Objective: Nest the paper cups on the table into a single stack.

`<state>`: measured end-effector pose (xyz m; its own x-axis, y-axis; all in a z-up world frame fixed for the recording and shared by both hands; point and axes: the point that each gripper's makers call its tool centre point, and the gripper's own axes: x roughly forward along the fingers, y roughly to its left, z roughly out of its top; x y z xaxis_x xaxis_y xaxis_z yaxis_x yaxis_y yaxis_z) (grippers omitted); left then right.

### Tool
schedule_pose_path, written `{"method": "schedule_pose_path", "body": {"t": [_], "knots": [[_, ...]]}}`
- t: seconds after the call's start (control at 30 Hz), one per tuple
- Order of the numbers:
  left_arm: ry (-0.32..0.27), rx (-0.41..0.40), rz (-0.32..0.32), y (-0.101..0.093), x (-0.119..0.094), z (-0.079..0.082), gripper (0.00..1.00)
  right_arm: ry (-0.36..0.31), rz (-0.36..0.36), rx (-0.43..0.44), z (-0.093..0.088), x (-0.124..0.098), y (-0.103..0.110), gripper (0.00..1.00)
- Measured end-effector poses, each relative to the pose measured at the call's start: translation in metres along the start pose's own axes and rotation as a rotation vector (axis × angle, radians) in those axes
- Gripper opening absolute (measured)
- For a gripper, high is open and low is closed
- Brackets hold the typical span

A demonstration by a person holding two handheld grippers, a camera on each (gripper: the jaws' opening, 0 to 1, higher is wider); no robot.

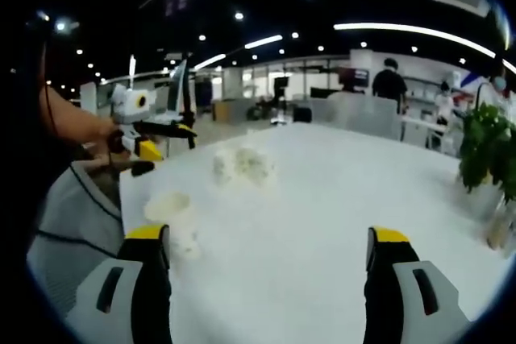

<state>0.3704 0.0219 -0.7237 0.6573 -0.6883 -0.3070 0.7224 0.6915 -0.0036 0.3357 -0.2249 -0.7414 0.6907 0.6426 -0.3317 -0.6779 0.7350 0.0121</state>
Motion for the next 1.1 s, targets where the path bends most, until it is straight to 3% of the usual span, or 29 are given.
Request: {"method": "schedule_pose_path", "body": {"t": [0.17,0.43,0.7,1.1], "knots": [[0.073,-0.01,0.039,0.015,-0.013,-0.017,0.98,0.009,0.02,-0.005,-0.002,0.009,0.001,1.0],[0.048,-0.036,0.069,0.02,-0.033,-0.028,0.99,-0.02,0.03,-0.012,0.001,0.015,0.0,1.0],[0.065,-0.065,0.086,0.018,-0.044,-0.046,0.99,0.028,0.036,-0.053,-0.008,0.019,0.0,1.0],[0.069,-0.112,0.108,0.022,-0.055,-0.051,0.98,0.019,0.019,-0.027,-0.005,0.017,-0.011,1.0]]}}
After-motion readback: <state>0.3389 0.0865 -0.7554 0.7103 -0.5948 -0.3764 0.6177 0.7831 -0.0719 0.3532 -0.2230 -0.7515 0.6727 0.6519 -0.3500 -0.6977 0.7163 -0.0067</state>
